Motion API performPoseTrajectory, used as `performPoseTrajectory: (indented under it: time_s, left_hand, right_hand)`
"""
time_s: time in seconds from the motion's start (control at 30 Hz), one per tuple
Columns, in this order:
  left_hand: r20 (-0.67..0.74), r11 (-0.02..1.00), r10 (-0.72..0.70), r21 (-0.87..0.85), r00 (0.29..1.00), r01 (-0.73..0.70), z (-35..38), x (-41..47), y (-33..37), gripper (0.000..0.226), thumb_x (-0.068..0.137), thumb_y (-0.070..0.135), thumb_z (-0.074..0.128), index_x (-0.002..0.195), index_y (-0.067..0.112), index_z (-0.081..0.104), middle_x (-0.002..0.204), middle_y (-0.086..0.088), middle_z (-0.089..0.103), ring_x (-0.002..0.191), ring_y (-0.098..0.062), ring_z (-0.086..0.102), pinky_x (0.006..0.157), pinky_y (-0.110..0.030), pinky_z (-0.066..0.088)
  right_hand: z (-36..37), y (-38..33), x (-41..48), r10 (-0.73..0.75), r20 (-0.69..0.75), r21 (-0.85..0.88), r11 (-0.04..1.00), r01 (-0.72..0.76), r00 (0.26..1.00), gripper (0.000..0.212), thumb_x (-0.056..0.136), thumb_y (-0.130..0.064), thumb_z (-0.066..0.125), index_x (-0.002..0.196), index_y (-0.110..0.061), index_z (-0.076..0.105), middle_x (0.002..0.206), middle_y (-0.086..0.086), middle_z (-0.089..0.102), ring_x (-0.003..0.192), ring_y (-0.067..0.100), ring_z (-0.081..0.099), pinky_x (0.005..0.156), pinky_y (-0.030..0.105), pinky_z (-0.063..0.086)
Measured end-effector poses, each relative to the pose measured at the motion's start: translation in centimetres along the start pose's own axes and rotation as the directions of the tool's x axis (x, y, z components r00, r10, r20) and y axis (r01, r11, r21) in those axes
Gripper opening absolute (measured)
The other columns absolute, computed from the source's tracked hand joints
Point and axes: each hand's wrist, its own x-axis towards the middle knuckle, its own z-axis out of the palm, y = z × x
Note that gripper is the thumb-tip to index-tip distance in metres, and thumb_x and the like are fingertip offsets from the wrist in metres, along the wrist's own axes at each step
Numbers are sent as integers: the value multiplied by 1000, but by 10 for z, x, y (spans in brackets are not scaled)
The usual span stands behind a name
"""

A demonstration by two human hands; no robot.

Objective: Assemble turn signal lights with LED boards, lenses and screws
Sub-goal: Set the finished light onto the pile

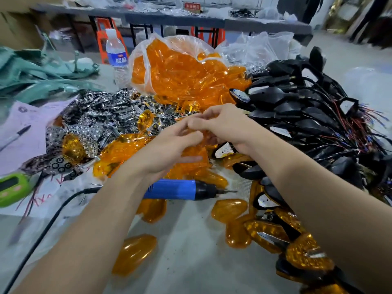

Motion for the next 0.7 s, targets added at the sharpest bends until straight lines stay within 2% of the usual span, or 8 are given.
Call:
performPoseTrajectory:
  time_s: [0.1,0.23,0.3,0.4,0.47,0.53,0.6,0.7]
  left_hand:
    - [17,995,10,-95,1000,-8,-12,-8,2,44,101,7,62,126,41,72,120,9,75,115,-19,71,86,-43,63]
    - [-146,972,-78,-230,986,43,-29,-17,6,30,99,4,62,111,24,80,117,-9,77,105,-25,76,74,-38,64]
    - [-339,983,-102,-180,935,41,-33,-18,4,24,102,5,58,113,17,76,111,-10,79,95,-23,78,64,-34,63]
    - [-476,958,-130,-285,870,-13,-38,-19,2,20,105,20,55,112,10,71,101,-12,79,78,-18,76,52,-26,57]
    - [-464,895,-171,-443,869,-60,-42,-20,5,35,107,36,49,108,7,69,90,-13,74,71,-19,70,48,-23,54]
    - [-479,828,-211,-550,852,-105,-46,-20,8,41,108,37,43,103,6,69,84,-11,71,68,-19,68,48,-22,53]
    - [-496,780,-225,-607,839,-150,-49,-20,9,35,105,23,40,104,4,69,83,-11,68,68,-19,66,49,-22,52]
    - [-511,811,-211,-567,833,-142,-54,-16,9,28,92,-3,47,111,3,65,90,-6,58,68,-12,54,52,-21,46]
  right_hand:
    - [8,-5,3,15,46,95,995,-20,999,32,84,-42,85,98,-14,76,69,5,74,60,15,67,59,27,54]
    - [-3,-7,10,14,195,283,957,-70,981,19,86,-23,83,96,-9,75,79,10,75,63,14,68,58,22,55]
    - [-11,-6,16,23,287,175,982,-76,958,19,85,-27,84,93,-12,76,82,9,74,64,12,66,59,22,55]
    - [-12,-7,21,161,471,-269,963,-33,867,24,84,-45,81,84,-21,80,73,2,73,63,12,64,60,24,51]
    - [0,-9,29,172,423,-470,881,53,890,30,88,-51,77,86,-22,80,75,-1,75,66,14,66,62,28,52]
    - [19,-12,44,24,247,-407,910,81,969,22,91,-40,76,92,-18,80,77,1,77,67,13,68,59,23,52]
    - [39,-15,63,-86,70,-319,942,104,994,9,93,-19,74,97,-16,81,81,-1,77,65,8,70,52,16,49]
    - [67,-15,93,-184,68,-635,750,185,981,28,96,-1,58,111,-13,79,119,2,73,94,16,73,73,23,58]
